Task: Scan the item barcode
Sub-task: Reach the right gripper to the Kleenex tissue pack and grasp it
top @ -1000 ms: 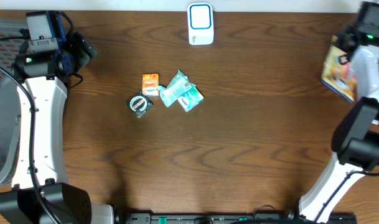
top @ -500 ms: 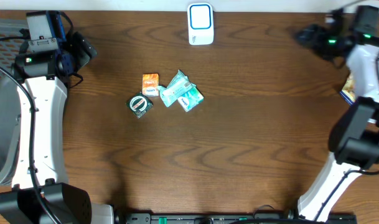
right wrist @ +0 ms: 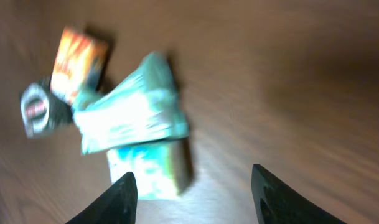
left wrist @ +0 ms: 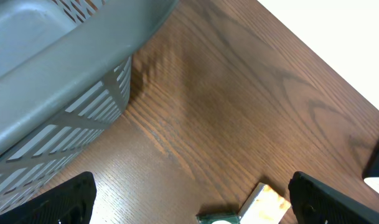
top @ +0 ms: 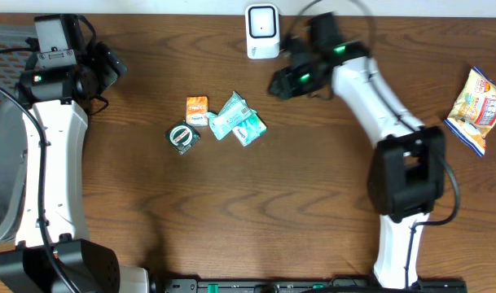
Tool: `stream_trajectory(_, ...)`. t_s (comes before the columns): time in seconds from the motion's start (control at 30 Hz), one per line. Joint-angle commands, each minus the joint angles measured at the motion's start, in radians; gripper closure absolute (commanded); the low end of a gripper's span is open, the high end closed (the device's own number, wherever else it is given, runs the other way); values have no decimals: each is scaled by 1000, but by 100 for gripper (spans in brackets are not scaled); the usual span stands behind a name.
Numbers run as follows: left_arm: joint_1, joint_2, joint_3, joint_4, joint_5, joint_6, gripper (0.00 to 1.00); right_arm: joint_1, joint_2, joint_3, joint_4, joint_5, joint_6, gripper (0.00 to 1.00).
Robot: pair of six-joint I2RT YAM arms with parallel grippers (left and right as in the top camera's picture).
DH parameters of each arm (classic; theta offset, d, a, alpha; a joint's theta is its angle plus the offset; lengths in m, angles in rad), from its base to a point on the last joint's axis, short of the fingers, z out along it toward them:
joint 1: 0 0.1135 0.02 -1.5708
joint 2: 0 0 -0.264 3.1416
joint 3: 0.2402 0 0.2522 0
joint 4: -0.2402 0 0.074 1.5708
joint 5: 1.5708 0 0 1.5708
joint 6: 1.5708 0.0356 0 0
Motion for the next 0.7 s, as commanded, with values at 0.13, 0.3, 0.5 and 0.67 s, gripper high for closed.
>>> stream_trajectory(0.13,0,1,16,-1,-13,-16,2,171,-31,-110,85,71,-142,50)
stream_trajectory(0.3,0,1,16,-1,-13,-16,2,216,-31,-195,174,184,-113,51)
stream_trajectory(0.5,0,1,16,-1,-13,-16,2,214,-31,-224,129,242,-104,68)
stream_trajectory(0.67,0,1,16,-1,-13,-16,2,199,-59,-215,-55,244,-104,74)
